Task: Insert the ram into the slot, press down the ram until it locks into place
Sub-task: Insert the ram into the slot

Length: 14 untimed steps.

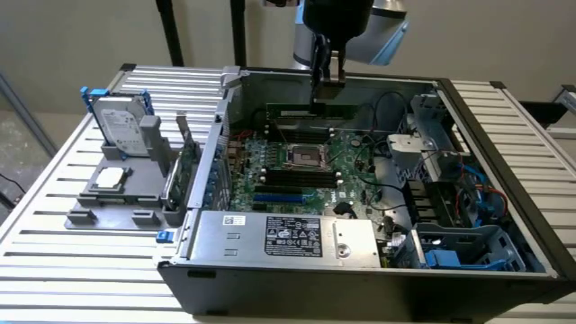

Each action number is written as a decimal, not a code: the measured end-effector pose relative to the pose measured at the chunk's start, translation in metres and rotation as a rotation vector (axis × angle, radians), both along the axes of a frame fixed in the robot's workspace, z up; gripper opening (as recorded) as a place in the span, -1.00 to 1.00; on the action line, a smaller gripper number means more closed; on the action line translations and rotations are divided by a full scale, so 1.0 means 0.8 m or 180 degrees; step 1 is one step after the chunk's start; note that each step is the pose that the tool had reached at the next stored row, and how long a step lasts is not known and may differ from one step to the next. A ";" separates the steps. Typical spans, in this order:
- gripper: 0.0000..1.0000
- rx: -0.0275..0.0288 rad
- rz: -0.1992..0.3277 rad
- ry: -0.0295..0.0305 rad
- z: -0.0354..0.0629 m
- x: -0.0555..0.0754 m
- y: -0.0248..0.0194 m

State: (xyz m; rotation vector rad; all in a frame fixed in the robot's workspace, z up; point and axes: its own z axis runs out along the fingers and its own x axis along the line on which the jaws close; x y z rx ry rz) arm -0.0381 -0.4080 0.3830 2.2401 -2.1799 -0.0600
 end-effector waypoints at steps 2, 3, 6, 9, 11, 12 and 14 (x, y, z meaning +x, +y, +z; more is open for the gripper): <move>-0.73 -0.0001 0.0000 0.0001 0.000 0.000 0.0000; -0.73 0.0000 0.0000 0.0004 -0.001 0.000 0.0000; -0.73 -0.0006 -0.0003 0.0008 -0.007 0.000 0.0025; -0.73 -0.0005 -0.0057 0.0008 -0.014 0.000 0.0040; -0.73 -0.0006 -0.0108 0.0008 -0.018 0.000 0.0047; -0.73 -0.0006 -0.0124 0.0008 -0.021 0.000 0.0047; -0.73 -0.0006 -0.0154 0.0008 -0.025 0.000 0.0047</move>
